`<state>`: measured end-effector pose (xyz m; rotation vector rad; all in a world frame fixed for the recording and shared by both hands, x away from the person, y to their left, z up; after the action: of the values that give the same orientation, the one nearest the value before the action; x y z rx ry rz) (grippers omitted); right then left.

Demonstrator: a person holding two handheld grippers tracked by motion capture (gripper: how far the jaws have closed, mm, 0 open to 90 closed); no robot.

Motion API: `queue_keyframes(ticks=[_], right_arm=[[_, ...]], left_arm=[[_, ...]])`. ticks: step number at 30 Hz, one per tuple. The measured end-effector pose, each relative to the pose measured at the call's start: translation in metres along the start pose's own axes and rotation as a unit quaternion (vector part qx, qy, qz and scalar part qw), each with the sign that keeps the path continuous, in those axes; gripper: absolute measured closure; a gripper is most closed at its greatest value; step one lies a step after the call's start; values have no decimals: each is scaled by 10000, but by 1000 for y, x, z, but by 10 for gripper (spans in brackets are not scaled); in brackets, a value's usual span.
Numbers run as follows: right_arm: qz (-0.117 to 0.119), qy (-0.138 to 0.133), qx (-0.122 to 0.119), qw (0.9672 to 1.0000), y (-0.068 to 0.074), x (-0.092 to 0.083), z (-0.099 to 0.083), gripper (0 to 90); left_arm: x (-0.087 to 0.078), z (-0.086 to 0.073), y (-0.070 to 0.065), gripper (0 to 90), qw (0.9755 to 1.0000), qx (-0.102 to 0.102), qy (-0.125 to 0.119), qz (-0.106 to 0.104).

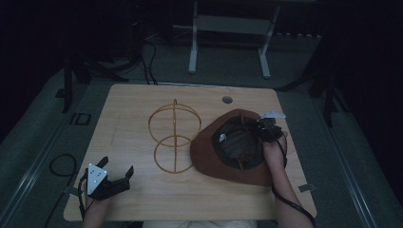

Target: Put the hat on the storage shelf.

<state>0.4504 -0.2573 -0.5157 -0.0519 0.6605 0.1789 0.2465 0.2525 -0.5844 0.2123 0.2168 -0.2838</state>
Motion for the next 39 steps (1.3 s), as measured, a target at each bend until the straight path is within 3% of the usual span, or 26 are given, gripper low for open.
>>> queue_keyframes(ticks=[7,10,12,14,19,23,26,28,33,39], right_arm=[[205,-404,222,9987,-7,-33,17,840],[223,-566,274,9978,-10,-48,24,839],[270,-662,331,9969,-12,-57,28,839],[252,-736,297,9965,-15,-65,31,839],[310,-860,410,9950,-23,-79,35,839],[331,-929,442,9941,-25,-86,38,839],[339,-953,444,9939,-25,-90,40,839],[339,-975,439,9937,-25,-92,41,839],[380,-1025,399,9932,-22,-97,42,838],[465,-1067,458,9921,-21,-102,42,839]], left_arm=[[-2,2,-1,24,9999,99,-14,26],[-5,6,-2,24,10000,-56,-17,-79],[-7,11,-3,24,9992,-276,-76,-283],[-10,17,-6,24,9988,-280,-131,-377],[-24,44,-12,24,9971,-290,-140,-695],[-36,68,-16,24,9965,-226,-231,-765],[-44,88,-20,29,9969,-17,-316,-721],[-46,101,-24,30,9960,90,-391,-798],[-42,132,-35,30,9923,233,-486,-1118],[-27,160,-46,43,9893,340,-587,-1295]])
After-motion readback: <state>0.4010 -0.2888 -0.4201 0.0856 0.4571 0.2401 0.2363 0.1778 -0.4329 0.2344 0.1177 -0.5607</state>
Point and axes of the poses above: each handheld gripper's, and its own axes: x roughly forward along the jaws, z roughly out of its top, y roughly to its left, the point moved 2 cm from there along x, roughly forward along the jaws, and after that the axes turned 10 degrees about x, right-handed, at the moved point
